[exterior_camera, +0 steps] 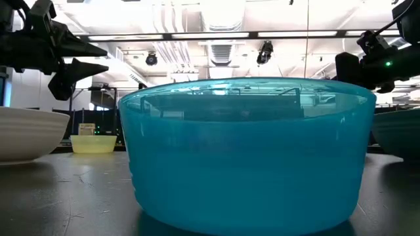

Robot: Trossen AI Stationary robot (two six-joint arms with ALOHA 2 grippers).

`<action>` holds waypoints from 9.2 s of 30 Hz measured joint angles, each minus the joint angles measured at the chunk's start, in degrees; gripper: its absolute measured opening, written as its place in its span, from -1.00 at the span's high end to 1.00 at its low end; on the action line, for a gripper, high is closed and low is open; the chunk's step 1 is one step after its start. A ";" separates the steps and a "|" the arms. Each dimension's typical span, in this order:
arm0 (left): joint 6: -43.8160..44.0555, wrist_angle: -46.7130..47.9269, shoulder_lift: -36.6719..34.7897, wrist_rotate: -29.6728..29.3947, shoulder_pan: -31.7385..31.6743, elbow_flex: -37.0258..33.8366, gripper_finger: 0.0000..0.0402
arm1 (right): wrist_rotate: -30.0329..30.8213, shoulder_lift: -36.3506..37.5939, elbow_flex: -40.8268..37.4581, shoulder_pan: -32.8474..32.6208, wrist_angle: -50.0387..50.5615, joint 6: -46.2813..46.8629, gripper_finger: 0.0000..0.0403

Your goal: Place and stack bowls onto a shelf

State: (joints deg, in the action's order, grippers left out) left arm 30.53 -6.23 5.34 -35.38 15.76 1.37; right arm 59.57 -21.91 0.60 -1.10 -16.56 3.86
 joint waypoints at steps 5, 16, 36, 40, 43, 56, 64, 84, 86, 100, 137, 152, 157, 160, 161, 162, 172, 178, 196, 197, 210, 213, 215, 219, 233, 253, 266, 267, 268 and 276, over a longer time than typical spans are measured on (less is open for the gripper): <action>-0.01 0.00 -0.01 -0.01 0.00 0.00 0.24 | 0.00 0.01 0.00 0.00 0.02 -0.01 0.59; 0.01 0.01 0.00 -0.01 0.00 0.00 0.24 | 0.00 0.00 0.00 0.01 0.02 0.00 0.59; -0.01 0.00 0.00 -0.01 0.01 0.00 0.24 | 0.00 0.01 0.00 0.00 0.02 0.00 0.59; 0.00 0.00 0.00 -0.01 0.00 0.00 0.24 | 0.00 0.00 0.00 0.00 0.00 0.00 0.59; 0.01 0.01 0.00 0.00 0.01 0.00 0.24 | 0.00 0.01 0.00 0.01 0.01 0.10 0.59; 0.01 0.01 0.01 0.00 0.01 0.00 0.24 | -0.02 0.01 0.00 0.00 -0.36 19.15 0.59; -0.01 0.01 0.00 -0.01 -0.01 0.00 0.24 | -1.63 0.01 0.00 0.00 -0.44 19.13 0.59; 0.00 -0.10 0.00 -0.01 0.01 0.00 0.24 | -2.99 -0.02 0.00 0.00 -0.39 19.12 0.59; -0.01 -0.12 0.01 -0.02 0.01 0.00 0.24 | -2.98 -0.01 0.00 0.00 -0.85 18.78 0.59; 0.01 -0.10 -0.01 -0.02 0.01 0.00 0.24 | -2.99 0.06 0.00 0.00 -1.97 15.00 0.59; -4.88 -1.85 0.01 -9.94 -0.12 0.00 0.24 | -8.11 0.11 0.00 0.00 -2.64 22.61 0.59; -16.10 -11.42 0.01 -10.82 -0.12 0.00 0.24 | -16.00 -0.02 4.63 0.00 -6.48 13.93 0.59; -17.16 -12.25 0.01 -10.99 -0.12 0.00 0.24 | -16.51 -0.02 7.63 0.00 -6.30 8.95 0.59; -18.14 -12.35 0.01 -11.08 -0.12 0.00 0.24 | -16.81 -0.02 8.87 0.00 -6.23 6.25 0.59; -18.13 -12.79 0.01 -11.08 -0.12 0.00 0.24 | -17.67 -0.02 9.13 0.02 -6.23 6.08 0.59; -18.09 -13.50 0.01 -11.06 -0.12 0.00 0.24 | -18.63 -0.02 9.39 0.00 -6.21 5.90 0.59; -23.52 -20.74 -0.01 -8.70 -0.10 0.38 0.24 | -17.66 -0.04 13.52 0.00 0.56 4.53 0.59; -29.00 -20.23 0.03 -8.71 -0.11 3.08 0.24 | -15.47 -2.03 24.21 0.02 32.78 19.08 0.59; -28.32 -8.73 0.05 -12.20 -0.12 13.89 0.24 | -31.39 -16.88 46.68 0.02 69.24 37.06 0.59; -27.85 -7.25 0.05 -12.22 -0.12 14.63 0.24 | -32.15 -17.63 47.24 0.02 70.51 37.67 0.59; -25.51 5.47 0.10 -12.28 -0.12 21.02 0.24 | -34.67 -29.62 54.01 0.02 81.24 46.10 0.59; -25.54 8.42 0.10 -12.29 -0.10 22.32 0.24 | -34.67 -33.72 56.34 0.29 84.07 46.12 0.62; -25.53 9.87 0.10 -12.29 -0.12 23.14 0.24 | -34.71 -36.14 58.17 1.06 87.49 46.11 0.67; -25.50 12.22 0.12 -12.31 -0.10 24.69 0.24 | -34.58 -40.25 61.36 3.09 92.73 45.17 0.79; -25.54 20.96 0.10 -15.54 -0.12 29.22 0.24 | -48.00 -47.43 62.14 22.73 94.34 24.84 0.36; -25.08 22.71 0.10 -15.74 -0.10 29.29 0.24 | -46.06 -58.58 62.03 27.27 87.00 -3.24 0.25; -25.08 23.18 0.10 -15.74 -0.10 29.29 0.24 | -46.60 -54.42 61.35 28.04 80.42 -3.79 0.33; -25.08 23.18 0.10 -15.74 -0.12 29.29 0.24 | -46.54 -53.84 61.35 28.02 78.57 -4.14 0.33; -25.08 23.16 0.10 -15.74 -0.10 29.29 0.24 | -46.63 -53.23 61.35 28.02 76.74 -4.57 0.34; -24.58 22.99 0.10 -15.74 -0.12 29.29 0.24 | -50.79 -52.06 61.54 27.98 67.69 -5.38 0.34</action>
State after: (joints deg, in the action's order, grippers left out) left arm 5.96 16.77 5.43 -51.11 15.64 30.65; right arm 8.79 -73.97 62.14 26.87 51.13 -1.53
